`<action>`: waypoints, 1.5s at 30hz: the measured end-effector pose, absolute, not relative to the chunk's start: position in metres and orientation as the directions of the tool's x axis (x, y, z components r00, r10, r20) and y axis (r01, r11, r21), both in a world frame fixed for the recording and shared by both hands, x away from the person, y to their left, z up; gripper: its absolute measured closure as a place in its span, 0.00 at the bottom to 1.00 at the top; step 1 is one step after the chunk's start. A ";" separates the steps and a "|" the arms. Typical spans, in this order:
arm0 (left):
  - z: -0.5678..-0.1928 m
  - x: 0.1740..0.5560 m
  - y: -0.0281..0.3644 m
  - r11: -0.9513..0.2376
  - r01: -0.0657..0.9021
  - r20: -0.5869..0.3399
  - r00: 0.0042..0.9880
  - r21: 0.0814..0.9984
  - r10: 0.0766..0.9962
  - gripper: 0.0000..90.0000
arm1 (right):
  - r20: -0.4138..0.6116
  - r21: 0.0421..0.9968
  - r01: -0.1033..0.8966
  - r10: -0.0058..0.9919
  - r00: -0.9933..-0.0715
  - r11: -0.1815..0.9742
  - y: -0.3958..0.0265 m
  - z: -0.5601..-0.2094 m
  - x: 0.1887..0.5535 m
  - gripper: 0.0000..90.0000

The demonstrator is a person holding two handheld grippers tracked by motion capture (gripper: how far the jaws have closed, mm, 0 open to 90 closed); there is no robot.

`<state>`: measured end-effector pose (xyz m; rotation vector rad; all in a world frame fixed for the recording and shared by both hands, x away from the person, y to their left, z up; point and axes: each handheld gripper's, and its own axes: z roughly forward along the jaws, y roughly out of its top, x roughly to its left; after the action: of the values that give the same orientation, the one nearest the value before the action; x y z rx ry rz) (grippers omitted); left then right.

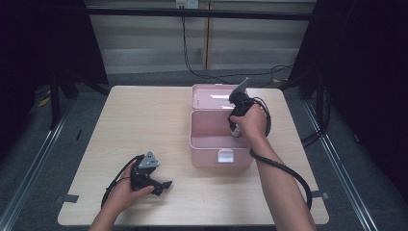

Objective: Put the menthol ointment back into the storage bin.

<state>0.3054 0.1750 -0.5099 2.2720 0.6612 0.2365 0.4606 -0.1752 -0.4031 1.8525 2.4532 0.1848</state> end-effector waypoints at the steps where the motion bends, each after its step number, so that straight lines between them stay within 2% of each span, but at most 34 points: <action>1: -0.510 0.305 0.175 -0.590 0.388 -0.028 0.850 0.708 0.526 0.03 | 0.013 0.133 0.952 0.960 -0.278 0.274 -0.174 -0.404 0.461 0.56; 15: -0.510 0.305 0.175 -0.590 0.388 -0.028 0.851 0.708 0.525 0.02 | -0.046 0.194 0.944 0.964 -0.263 0.267 -0.167 -0.408 0.461 0.56; 25: -0.510 0.305 0.175 -0.590 0.388 -0.029 0.850 0.708 0.525 0.02 | -0.046 0.193 0.942 0.962 -0.270 0.273 -0.171 -0.407 0.458 0.54; 36: -0.510 0.305 0.175 -0.590 0.388 -0.029 0.851 0.708 0.525 0.02 | -0.024 0.177 0.940 0.956 -0.291 0.290 -0.170 -0.400 0.450 0.47; 45: -0.510 0.306 0.175 -0.592 0.389 -0.031 0.852 0.706 0.523 0.02 | -0.001 0.167 0.927 0.941 -0.340 0.335 -0.167 -0.384 0.442 0.36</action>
<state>0.3055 0.1752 -0.5097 2.2753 0.6582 0.2306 0.4417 -0.1667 -0.3841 1.7456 2.4864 0.2080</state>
